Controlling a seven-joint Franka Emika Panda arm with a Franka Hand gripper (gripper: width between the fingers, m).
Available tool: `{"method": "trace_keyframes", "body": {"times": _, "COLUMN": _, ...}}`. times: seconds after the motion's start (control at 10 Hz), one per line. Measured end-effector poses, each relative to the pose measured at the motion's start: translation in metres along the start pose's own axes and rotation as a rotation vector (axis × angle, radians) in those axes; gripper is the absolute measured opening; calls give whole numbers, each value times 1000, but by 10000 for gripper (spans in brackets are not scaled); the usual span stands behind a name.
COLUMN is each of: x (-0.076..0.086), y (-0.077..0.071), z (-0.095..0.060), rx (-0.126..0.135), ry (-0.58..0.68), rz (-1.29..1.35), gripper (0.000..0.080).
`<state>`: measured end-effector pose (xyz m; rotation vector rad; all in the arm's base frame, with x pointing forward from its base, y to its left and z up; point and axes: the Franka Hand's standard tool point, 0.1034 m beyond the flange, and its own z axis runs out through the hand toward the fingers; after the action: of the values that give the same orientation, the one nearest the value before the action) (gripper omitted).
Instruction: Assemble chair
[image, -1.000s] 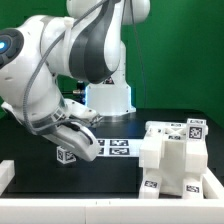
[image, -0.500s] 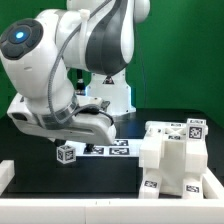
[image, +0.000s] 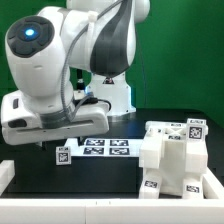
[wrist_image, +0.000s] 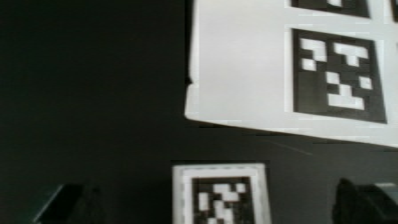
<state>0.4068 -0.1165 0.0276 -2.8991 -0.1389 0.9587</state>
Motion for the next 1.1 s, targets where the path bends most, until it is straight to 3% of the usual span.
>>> {"method": "trace_keyframes", "body": {"times": 0.2, "x": 3, "y": -9, "z": 6, "rx": -14, "ry": 15, "rz": 1, "gripper": 649}}
{"method": "trace_keyframes", "body": {"times": 0.3, "x": 6, "y": -7, "z": 8, "rx": -5, "ry": 8, "rz": 21, "gripper": 649}}
{"method": "trace_keyframes", "body": {"times": 0.4, "x": 11, "y": -2, "z": 5, "rx": 20, "ry": -12, "rz": 58, "gripper": 649}}
{"method": "trace_keyframes", "body": {"times": 0.6, "x": 21, "y": 7, "z": 4, "rx": 39, "ry": -33, "rz": 94, "gripper": 649}}
{"method": "trace_keyframes", "body": {"times": 1.0, "x": 20, "y": 10, "z": 3, "rx": 13, "ry": -123, "rz": 130, "gripper": 649}}
{"method": "trace_keyframes", "body": {"times": 1.1, "x": 15, "y": 7, "z": 7, "rx": 22, "ry": -190, "rz": 157, "gripper": 649}}
